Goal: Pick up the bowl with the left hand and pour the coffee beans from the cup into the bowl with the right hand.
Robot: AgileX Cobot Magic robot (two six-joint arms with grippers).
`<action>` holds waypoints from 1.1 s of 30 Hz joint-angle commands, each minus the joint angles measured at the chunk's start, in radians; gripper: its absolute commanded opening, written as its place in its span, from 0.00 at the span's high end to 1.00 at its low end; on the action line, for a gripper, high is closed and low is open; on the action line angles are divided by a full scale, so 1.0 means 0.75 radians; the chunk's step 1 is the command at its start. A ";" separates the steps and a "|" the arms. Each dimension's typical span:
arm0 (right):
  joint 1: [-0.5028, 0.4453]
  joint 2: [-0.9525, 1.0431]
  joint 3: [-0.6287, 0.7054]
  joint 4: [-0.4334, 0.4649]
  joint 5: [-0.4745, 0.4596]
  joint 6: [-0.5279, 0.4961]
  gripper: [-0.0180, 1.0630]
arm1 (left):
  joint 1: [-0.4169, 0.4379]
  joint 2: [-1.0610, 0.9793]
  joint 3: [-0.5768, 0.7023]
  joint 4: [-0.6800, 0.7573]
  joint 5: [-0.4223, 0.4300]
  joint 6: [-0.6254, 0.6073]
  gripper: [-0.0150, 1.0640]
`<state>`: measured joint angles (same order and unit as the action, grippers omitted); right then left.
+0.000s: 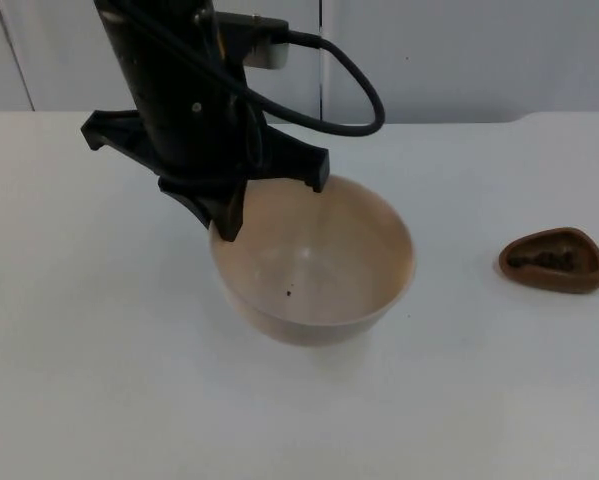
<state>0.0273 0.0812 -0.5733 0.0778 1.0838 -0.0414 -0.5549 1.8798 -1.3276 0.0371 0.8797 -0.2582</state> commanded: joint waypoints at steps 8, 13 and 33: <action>-0.008 0.395 -0.226 0.060 -0.012 0.018 0.01 | -0.004 -0.003 -0.007 -0.003 -0.004 -0.006 0.99; -0.008 0.696 -0.362 0.049 -0.012 0.018 0.01 | -0.004 -0.003 -0.007 0.056 -0.004 -0.006 0.99; 0.197 1.684 -0.920 -0.104 0.078 0.073 0.01 | -0.004 -0.003 -0.007 0.062 -0.028 -0.006 0.99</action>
<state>0.1460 1.2991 -1.2279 0.0496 1.1443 -0.0149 -0.5549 1.8798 -1.3276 0.0781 0.8701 -0.2582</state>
